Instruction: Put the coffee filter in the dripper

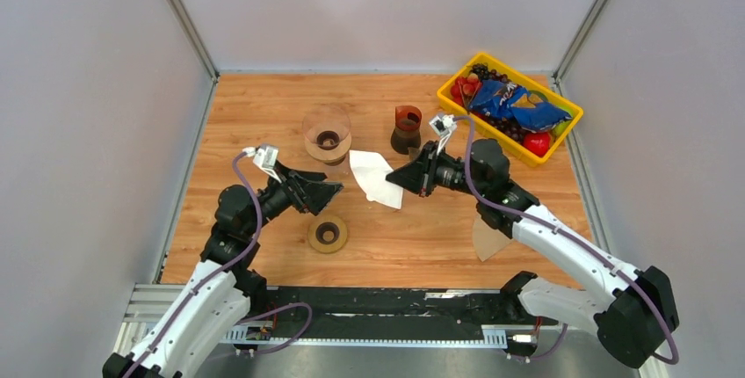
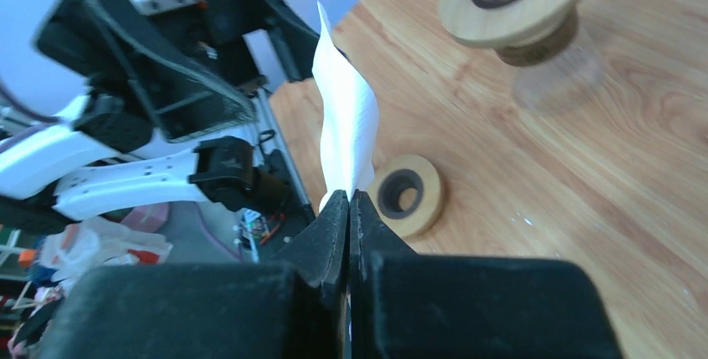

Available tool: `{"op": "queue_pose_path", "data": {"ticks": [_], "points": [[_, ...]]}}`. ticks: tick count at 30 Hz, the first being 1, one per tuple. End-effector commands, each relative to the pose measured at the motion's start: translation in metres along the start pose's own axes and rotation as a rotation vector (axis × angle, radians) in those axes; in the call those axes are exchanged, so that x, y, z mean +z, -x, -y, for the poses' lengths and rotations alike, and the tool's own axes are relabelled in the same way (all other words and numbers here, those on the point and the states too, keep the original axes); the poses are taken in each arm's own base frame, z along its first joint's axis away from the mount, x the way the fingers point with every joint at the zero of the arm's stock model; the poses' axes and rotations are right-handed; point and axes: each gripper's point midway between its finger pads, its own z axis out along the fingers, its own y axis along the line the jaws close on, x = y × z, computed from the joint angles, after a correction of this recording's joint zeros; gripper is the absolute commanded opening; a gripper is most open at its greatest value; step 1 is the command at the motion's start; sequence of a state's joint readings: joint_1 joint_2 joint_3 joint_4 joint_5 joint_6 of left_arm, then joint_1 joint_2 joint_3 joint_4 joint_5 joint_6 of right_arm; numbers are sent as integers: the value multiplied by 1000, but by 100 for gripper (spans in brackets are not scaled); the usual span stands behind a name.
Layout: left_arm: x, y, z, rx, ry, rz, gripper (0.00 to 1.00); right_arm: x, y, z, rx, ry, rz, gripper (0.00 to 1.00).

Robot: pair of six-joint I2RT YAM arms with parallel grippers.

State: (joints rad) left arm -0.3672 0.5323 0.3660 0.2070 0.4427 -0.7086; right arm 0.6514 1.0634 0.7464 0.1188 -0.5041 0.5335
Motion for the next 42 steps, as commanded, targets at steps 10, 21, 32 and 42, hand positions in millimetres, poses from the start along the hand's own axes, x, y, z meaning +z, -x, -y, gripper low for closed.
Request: {"op": "queue_pose_path", "data": {"ticks": [10, 21, 32, 42], "points": [[18, 4, 44, 68, -187, -4, 100, -15, 22, -59, 9, 322, 26, 0], [28, 3, 52, 60, -192, -14, 100, -12, 21, -59, 5, 338, 19, 0], [33, 12, 70, 35, -281, 22, 100, -8, 10, -58, 37, 380, -25, 0], [44, 17, 88, 29, -358, 30, 97, -8, 8, -60, 41, 397, -31, 0]]}}
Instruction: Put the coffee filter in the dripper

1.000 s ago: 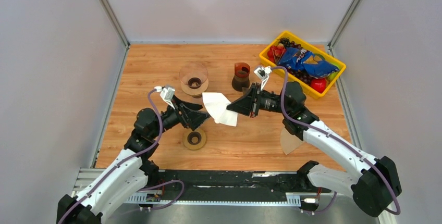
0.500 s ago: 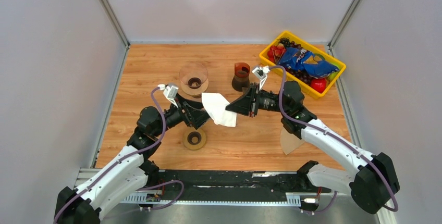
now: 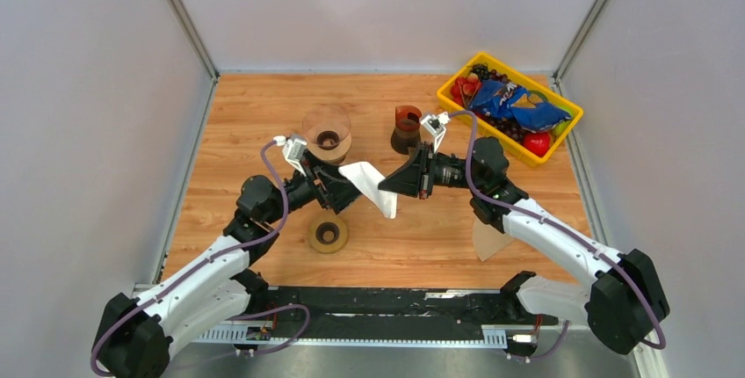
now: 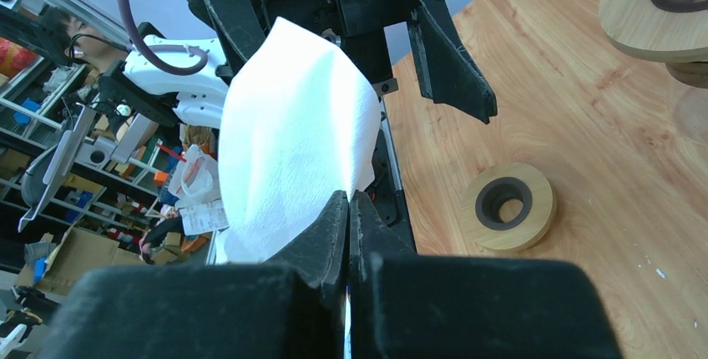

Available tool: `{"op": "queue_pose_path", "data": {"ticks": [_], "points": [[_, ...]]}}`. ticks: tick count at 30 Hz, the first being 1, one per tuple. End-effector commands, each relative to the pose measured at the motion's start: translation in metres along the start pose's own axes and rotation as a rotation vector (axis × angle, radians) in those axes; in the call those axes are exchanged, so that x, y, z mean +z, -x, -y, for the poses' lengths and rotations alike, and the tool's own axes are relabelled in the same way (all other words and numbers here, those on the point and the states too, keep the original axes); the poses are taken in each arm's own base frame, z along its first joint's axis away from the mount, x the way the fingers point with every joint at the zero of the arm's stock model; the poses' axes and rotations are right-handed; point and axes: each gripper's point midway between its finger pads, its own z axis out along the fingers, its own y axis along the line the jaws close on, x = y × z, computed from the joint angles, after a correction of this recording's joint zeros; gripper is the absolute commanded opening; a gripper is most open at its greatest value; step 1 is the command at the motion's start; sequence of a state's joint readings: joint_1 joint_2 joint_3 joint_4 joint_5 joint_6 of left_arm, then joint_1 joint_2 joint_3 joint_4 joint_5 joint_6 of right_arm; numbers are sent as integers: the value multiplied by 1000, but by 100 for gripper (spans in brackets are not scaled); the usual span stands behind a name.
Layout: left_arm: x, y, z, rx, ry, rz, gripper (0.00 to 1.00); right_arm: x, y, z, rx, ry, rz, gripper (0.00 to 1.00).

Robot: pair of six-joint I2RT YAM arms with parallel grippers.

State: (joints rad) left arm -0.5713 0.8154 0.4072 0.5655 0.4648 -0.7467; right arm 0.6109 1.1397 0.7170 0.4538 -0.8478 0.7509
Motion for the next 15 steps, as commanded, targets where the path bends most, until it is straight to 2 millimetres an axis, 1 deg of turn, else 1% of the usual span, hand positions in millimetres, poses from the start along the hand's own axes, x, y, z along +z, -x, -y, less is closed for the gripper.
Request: {"op": "queue_pose_path", "data": {"ticks": [1, 8, 15], "points": [[10, 30, 33, 48, -116, 76, 97, -1, 4, -10, -33, 48, 10, 0], [18, 28, 32, 36, -107, 67, 96, -1, 3, -10, -31, 47, 10, 0], [22, 28, 30, 24, -85, 59, 93, -1, 3, -7, -30, 35, 13, 1]]}}
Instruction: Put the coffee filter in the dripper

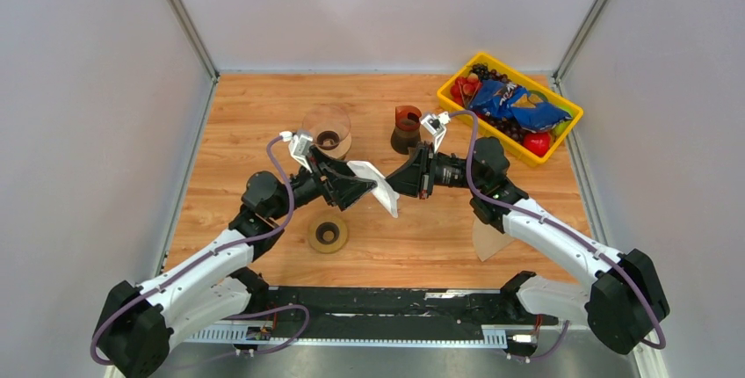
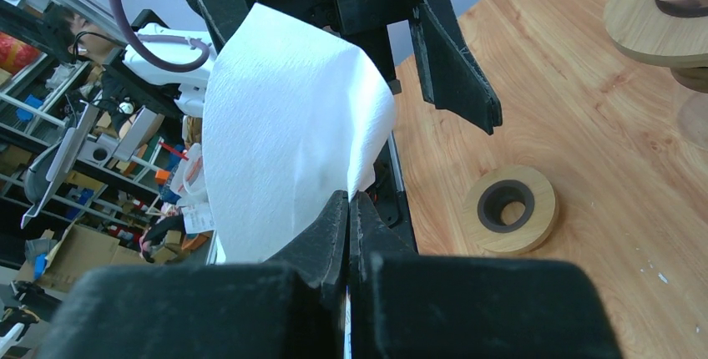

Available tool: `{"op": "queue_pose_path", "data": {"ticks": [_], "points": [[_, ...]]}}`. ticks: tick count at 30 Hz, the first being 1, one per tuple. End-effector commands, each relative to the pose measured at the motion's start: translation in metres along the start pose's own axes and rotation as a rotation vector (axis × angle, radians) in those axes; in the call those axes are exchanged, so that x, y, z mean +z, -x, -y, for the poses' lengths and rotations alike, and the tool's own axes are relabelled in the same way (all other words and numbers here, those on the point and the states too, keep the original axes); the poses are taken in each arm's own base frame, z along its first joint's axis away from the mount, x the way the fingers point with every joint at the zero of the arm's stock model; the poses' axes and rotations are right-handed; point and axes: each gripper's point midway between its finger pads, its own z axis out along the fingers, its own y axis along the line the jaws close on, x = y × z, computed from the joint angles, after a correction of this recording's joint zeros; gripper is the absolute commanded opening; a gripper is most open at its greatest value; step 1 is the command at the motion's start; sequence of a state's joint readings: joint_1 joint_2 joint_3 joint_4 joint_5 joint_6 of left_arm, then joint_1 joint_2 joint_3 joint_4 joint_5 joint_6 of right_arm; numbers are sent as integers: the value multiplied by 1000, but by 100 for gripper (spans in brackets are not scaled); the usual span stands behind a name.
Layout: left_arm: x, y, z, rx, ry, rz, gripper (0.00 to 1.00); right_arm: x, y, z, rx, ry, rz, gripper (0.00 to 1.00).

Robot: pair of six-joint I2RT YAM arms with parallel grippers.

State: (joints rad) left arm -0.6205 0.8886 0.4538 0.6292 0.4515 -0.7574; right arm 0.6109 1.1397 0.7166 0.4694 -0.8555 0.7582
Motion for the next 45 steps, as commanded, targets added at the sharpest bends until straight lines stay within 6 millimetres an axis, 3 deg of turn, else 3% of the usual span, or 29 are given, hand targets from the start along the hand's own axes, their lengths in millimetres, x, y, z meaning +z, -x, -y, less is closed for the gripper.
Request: {"op": "queue_pose_path", "data": {"ticks": [1, 11, 27, 31, 45], "points": [[7, 23, 15, 27, -33, 53, 93, -1, 2, -4, -26, 20, 13, 1], [5, 27, 15, 17, 13, 45, 100, 0, 5, 19, -43, -96, 29, 1], [12, 14, -10, -48, 152, -30, 99, -3, 9, 25, -85, -147, 49, 1], [10, 10, -11, -55, 154, -33, 94, -3, 11, 22, -89, -141, 52, 2], [6, 11, -5, -32, 130, -25, 59, -3, 21, 5, -103, -87, 74, 4]]}}
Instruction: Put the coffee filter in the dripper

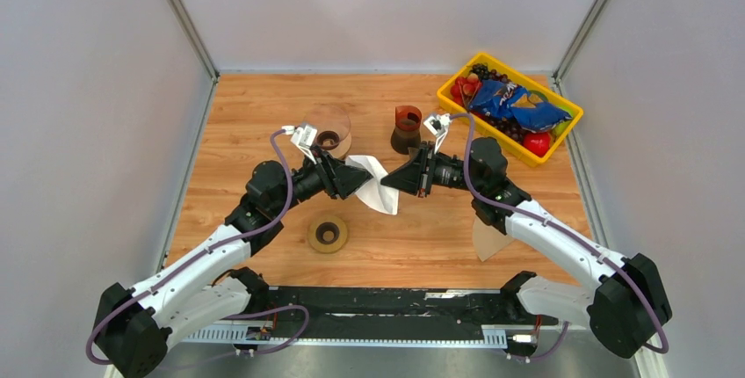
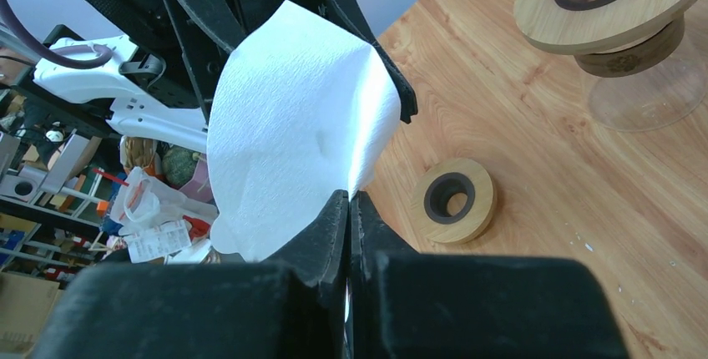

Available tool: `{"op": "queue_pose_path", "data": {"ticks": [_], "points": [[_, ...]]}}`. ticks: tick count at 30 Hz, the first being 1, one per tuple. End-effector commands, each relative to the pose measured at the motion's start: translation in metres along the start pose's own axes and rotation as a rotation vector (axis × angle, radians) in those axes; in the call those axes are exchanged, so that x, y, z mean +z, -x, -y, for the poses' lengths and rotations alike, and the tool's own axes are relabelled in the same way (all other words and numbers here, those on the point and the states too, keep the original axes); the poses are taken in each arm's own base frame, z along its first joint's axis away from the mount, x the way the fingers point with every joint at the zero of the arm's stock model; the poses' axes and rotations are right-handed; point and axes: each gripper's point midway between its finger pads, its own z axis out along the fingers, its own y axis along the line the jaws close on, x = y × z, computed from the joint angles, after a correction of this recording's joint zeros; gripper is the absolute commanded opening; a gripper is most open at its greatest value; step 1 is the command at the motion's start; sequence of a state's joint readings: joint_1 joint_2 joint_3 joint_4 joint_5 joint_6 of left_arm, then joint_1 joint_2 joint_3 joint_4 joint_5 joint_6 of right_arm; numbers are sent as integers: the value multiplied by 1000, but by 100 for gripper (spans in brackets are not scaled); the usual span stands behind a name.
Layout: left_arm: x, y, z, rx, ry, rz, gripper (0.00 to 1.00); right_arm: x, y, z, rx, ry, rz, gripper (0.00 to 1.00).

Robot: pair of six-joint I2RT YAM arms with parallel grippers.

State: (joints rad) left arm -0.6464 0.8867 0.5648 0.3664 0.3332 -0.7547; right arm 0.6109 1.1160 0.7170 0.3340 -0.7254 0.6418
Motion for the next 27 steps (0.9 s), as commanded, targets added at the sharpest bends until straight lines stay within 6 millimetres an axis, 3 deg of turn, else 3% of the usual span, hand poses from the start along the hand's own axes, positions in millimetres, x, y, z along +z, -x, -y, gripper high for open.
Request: {"op": "queue_pose_path", "data": {"ticks": [1, 8, 11, 15, 18, 21, 24, 27], "points": [[-1, 8, 9, 24, -29, 21, 55, -2, 21, -23, -62, 64, 49, 4], [0, 8, 9, 25, -23, 17, 26, 0, 18, -18, -43, 52, 36, 10], [0, 7, 5, 19, -1, 13, 19, 2, 17, -12, -25, 30, 31, 16], [0, 7, -2, 5, 47, 11, 15, 6, 15, -1, -1, -4, 29, 35], [0, 6, -10, -11, 94, 1, 10, 9, 13, 6, 8, -25, 22, 58], [-1, 5, -20, -29, 157, -8, 6, 9, 11, 15, 9, -58, 19, 71], [-3, 2, -39, -74, 273, -18, 1, 6, 10, 32, -3, -156, 27, 99], [-5, -6, -50, -118, 367, -78, 0, 0, 11, 42, -70, -222, 39, 100]]}}
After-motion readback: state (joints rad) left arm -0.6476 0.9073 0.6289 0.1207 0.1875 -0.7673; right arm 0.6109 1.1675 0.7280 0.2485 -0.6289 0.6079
